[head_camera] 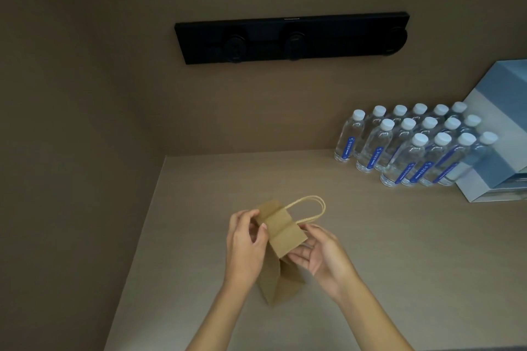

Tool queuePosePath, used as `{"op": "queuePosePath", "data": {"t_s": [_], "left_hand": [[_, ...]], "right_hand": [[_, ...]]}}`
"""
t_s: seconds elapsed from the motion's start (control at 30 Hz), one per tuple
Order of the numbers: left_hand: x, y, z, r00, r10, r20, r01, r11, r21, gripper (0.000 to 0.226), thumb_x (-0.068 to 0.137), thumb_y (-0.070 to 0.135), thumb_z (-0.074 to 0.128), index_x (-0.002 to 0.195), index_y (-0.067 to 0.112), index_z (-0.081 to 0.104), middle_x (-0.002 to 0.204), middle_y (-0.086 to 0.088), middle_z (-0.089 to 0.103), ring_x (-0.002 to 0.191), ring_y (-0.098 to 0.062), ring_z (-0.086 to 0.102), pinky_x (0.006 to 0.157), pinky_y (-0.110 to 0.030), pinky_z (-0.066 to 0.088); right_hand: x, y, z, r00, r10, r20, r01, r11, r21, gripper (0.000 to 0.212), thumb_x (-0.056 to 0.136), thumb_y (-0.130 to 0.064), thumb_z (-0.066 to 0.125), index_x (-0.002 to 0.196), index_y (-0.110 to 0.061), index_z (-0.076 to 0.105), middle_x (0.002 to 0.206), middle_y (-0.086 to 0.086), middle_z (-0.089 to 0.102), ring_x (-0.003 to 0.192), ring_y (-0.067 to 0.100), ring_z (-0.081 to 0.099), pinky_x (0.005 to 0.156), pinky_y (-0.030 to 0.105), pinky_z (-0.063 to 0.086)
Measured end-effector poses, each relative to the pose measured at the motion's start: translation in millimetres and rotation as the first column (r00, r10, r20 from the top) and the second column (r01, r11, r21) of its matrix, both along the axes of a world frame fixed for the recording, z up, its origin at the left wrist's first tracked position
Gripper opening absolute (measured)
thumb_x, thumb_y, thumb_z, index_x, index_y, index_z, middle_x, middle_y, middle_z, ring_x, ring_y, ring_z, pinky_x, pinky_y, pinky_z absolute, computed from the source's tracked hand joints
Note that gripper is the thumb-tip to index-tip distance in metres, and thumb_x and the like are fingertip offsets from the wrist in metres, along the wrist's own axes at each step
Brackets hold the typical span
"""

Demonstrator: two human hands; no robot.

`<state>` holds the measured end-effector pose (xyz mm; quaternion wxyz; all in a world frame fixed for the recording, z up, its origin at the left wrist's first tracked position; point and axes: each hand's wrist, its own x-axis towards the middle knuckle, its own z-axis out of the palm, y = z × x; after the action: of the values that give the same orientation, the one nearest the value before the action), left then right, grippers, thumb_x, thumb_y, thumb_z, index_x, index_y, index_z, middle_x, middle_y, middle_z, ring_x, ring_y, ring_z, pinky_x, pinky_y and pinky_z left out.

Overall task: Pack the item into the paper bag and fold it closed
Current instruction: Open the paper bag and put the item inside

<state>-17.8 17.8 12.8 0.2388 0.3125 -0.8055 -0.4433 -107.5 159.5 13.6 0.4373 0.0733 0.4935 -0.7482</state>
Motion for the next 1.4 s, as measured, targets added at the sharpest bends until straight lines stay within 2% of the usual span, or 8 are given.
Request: {"op": "queuePosePath", "data": {"t_s": [0.2,0.47,0.67,0.83,1.03,1.23,1.33,1.4], "left_hand": [[7,19,3,0.998,-0.055,0.028,0.054,0.997,0.053,0.036,0.088,0.027,0.063,0.123,0.019,0.057,0.119,0.004,0.053,0.109,-0.012,0.055,0.096,-0.03,0.044],[12,35,12,0.975,-0.178,0.13,0.155,0.973,0.17,0.089,0.071,0.059,0.065,0.147,0.028,0.031,0.143,0.016,0.036,0.135,-0.003,0.031,0.104,-0.02,0.025],[15,30,13,0.982,-0.174,0.072,0.15,0.953,0.264,0.083,0.068,0.048,0.076,0.14,0.037,0.036,0.122,0.034,0.043,0.11,0.023,0.041,0.086,0.001,0.029],[17,26,10,0.983,-0.174,0.058,0.143,0.923,0.358,0.082,0.068,0.052,0.07,0.141,0.033,0.038,0.128,0.017,0.047,0.12,0.009,0.047,0.098,-0.014,0.037],[21,19,16,0.981,-0.19,0.039,0.157,0.899,0.409,0.067,0.079,0.053,0.056,0.141,0.034,0.04,0.135,0.01,0.057,0.122,0.006,0.052,0.107,-0.027,0.042],[28,10,26,0.942,-0.336,0.028,0.286,0.842,0.457,0.065,0.09,0.039,0.057,0.148,0.032,0.029,0.139,0.007,0.056,0.12,0.006,0.054,0.096,-0.012,0.043],[33,-4,33,0.896,-0.441,0.044,0.37,0.799,0.474,0.07,0.093,0.03,0.058,0.151,0.029,0.02,0.141,0.007,0.053,0.122,0.005,0.052,0.094,-0.007,0.042],[34,-10,39,0.879,-0.466,0.098,0.39,0.822,0.415,0.063,0.093,0.02,0.054,0.147,0.037,0.025,0.114,0.024,0.067,0.101,0.011,0.06,0.084,-0.004,0.043]], "right_hand": [[20,3,-1,0.999,-0.033,0.016,0.035,0.995,-0.099,0.024,0.089,0.0,0.053,0.106,-0.005,0.068,0.091,0.018,0.074,0.074,0.028,0.071,0.066,0.036,0.057],[34,3,4,0.997,-0.053,-0.064,0.043,0.989,-0.144,0.038,0.077,0.001,0.067,0.115,-0.004,0.062,0.099,0.02,0.073,0.086,0.029,0.071,0.066,0.034,0.058],[38,4,5,0.987,-0.045,-0.157,0.029,0.994,-0.108,0.036,0.086,0.01,0.058,0.12,-0.001,0.057,0.098,0.021,0.073,0.088,0.03,0.07,0.068,0.034,0.058],[39,2,5,0.978,-0.067,-0.197,0.054,0.996,-0.069,0.03,0.089,0.006,0.056,0.117,-0.004,0.059,0.091,0.017,0.072,0.084,0.03,0.068,0.075,0.04,0.056],[35,-2,10,0.973,-0.095,-0.209,0.093,0.995,-0.02,0.026,0.091,0.0,0.053,0.087,-0.016,0.073,0.075,0.009,0.07,0.067,0.02,0.063,0.054,0.033,0.055],[32,-14,13,0.953,-0.004,-0.303,0.034,0.995,0.093,0.012,0.089,-0.012,0.062,0.083,-0.01,0.072,0.076,0.015,0.07,0.07,0.025,0.064,0.065,0.041,0.052],[29,-13,11,0.932,0.017,-0.361,0.046,0.985,0.166,0.019,0.092,-0.014,0.059,0.078,-0.009,0.07,0.064,0.008,0.067,0.057,0.018,0.06,0.05,0.026,0.048],[28,-13,10,0.921,0.029,-0.389,0.057,0.977,0.207,0.02,0.092,-0.013,0.058,0.077,-0.008,0.07,0.062,0.007,0.067,0.053,0.016,0.059,0.044,0.022,0.044]]}}
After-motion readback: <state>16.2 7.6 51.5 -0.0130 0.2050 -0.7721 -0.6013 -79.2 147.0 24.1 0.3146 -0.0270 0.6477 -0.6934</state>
